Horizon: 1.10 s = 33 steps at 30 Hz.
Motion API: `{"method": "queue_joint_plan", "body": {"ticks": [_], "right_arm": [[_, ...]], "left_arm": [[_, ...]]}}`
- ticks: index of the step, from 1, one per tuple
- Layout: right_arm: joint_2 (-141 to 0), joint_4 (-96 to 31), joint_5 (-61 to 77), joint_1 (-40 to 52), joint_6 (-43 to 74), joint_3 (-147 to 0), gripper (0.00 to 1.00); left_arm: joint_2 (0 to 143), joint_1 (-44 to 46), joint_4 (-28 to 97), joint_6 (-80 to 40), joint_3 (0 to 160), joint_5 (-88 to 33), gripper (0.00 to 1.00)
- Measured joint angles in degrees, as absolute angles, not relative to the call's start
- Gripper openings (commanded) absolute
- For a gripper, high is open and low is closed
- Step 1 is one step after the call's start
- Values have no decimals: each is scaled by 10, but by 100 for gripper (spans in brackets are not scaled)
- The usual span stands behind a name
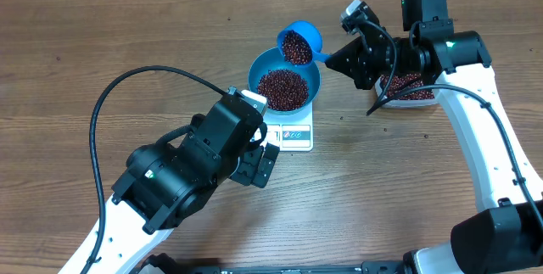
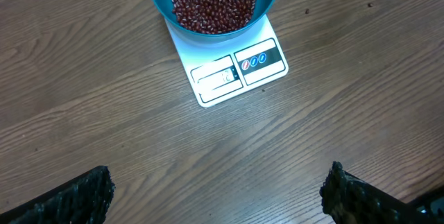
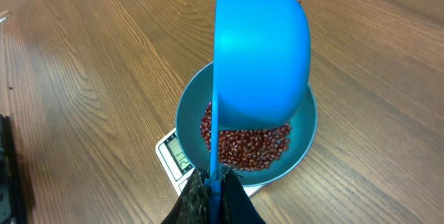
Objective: Scoop item into bowl and weigh 150g on scale
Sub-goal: 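Tilt the scoop slightly to trickle beans into the bowl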
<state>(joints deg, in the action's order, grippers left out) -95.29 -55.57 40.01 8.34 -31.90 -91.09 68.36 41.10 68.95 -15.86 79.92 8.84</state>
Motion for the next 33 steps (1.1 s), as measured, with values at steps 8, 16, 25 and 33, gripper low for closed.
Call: {"method": "queue_joint_plan", "body": {"ticks": [8, 16, 25, 33], "right_arm": [[-953, -548, 400, 83, -351, -911, 4], [-953, -549, 400, 83, -359, -911, 4], [-953, -556, 400, 83, -358, -911, 4], [-953, -556, 400, 83, -332, -911, 4]], "left_arm": [[684, 411, 689, -159, 799, 88, 100], [684, 411, 689, -159, 799, 88, 100], [684, 411, 689, -159, 799, 88, 99], [684, 411, 689, -159, 799, 88, 99]]}}
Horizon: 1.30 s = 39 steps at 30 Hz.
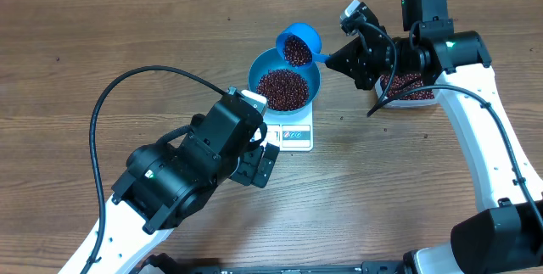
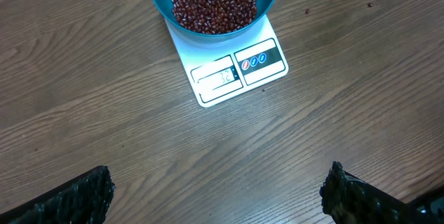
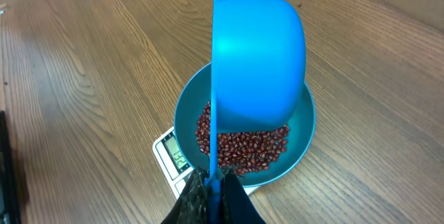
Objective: Scoop item into bowl and weigh 150g on scale
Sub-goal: 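Tilt the scoop slightly to trickle beans into the bowl, then hold the scoop tilted over the bowl, pouring beans slowly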
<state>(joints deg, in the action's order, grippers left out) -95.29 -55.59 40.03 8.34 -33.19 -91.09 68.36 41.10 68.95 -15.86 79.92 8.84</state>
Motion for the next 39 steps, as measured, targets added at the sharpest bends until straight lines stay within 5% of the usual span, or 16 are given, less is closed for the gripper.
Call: {"method": "queue_joint_plan", "body": {"ticks": [39], "right_arm": [[-953, -579, 420, 83, -387, -911, 4]], "left_arm": [[684, 411, 689, -159, 799, 88, 100]]}}
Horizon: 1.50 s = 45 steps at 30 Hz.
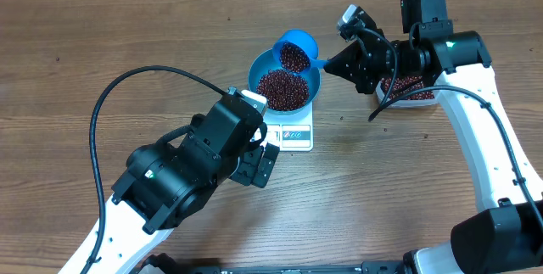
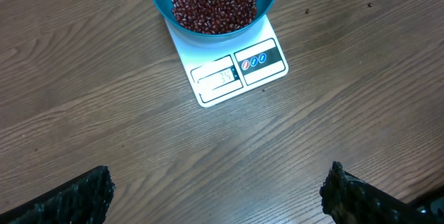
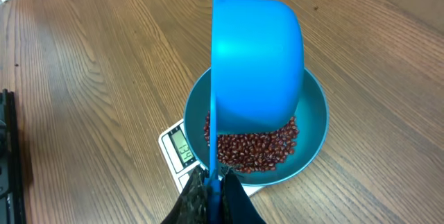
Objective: Scoop item into bowl and weigh 150g on scale
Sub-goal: 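Hold the scoop tilted over the bowl, pouring beans slowly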
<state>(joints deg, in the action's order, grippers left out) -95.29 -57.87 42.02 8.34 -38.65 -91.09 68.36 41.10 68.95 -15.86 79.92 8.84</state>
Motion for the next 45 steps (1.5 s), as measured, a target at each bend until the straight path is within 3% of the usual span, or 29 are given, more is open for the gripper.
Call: {"method": "queue_joint_plan", "body": {"ticks": [31, 45], "right_arm": [[-953, -545, 411, 83, -448, -911, 4], [-953, -526, 411, 75, -293, -911, 4]], "left_arm": [[684, 411, 689, -159, 799, 88, 100], [684, 411, 689, -159, 799, 88, 100]]}}
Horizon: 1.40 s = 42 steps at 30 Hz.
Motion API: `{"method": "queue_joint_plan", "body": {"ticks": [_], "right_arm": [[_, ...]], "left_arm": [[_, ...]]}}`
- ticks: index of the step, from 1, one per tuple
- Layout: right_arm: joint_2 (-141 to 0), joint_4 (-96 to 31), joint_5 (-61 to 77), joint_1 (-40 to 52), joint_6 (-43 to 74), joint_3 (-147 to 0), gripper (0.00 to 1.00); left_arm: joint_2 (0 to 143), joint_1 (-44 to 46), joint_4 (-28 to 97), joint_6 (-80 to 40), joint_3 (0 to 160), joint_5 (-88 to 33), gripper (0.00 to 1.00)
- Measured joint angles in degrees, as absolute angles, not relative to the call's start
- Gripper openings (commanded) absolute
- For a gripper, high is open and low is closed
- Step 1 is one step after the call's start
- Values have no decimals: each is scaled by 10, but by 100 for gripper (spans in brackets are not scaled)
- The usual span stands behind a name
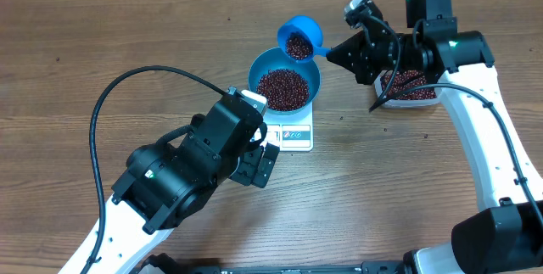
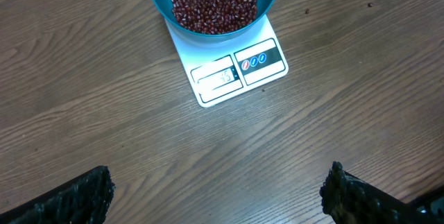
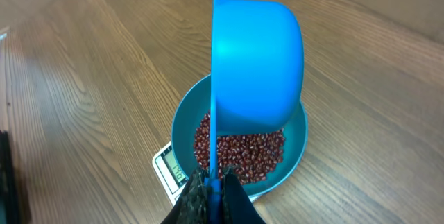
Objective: Scoop item into bowl and weigh 150g on scale
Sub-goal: 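Hold the scoop tilted over the bowl, pouring beans slowly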
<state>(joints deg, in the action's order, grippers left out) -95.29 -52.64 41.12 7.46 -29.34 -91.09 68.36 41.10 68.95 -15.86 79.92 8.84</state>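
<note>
A teal bowl (image 1: 285,72) holding red beans (image 1: 282,87) sits on a white scale (image 1: 293,132) at the table's middle. My right gripper (image 1: 338,53) is shut on the handle of a blue scoop (image 1: 299,38), which carries beans and hangs just beyond the bowl's far right rim. In the right wrist view the scoop (image 3: 257,61) stands over the bowl (image 3: 298,144), and the scale's display (image 3: 171,167) shows beside it. My left gripper (image 2: 218,189) is open, low over bare wood in front of the scale (image 2: 236,71).
A clear container of red beans (image 1: 409,86) lies at the right, under my right arm. A few stray beans (image 2: 308,12) dot the wood right of the scale. My left arm (image 1: 187,168) fills the table's front left.
My right gripper has lifted the scoop up and back, from over the bowl's far rim to just beyond it. The scale's reading has changed. The left arm is still.
My right gripper held the bean-filled scoop tilted over the bowl's far right rim at every earlier moment, dipping lowest at the last one. The scale's reading changed between moments. Now the scoop is higher, still holding beans. The left gripper stayed open throughout.
</note>
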Motion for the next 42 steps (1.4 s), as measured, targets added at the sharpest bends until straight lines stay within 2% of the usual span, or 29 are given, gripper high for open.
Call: {"method": "queue_joint_plan", "body": {"ticks": [7, 17, 28, 42], "right_arm": [[-953, -535, 422, 71, -241, -911, 4], [-953, -536, 426, 71, -227, -911, 4], [-953, -552, 426, 71, -347, -911, 4], [-953, -566, 426, 71, -435, -911, 4]], "left_arm": [[684, 411, 689, -159, 799, 88, 100], [684, 411, 689, -159, 799, 88, 100], [684, 411, 689, -159, 799, 88, 100], [684, 411, 689, -159, 799, 88, 100]]}}
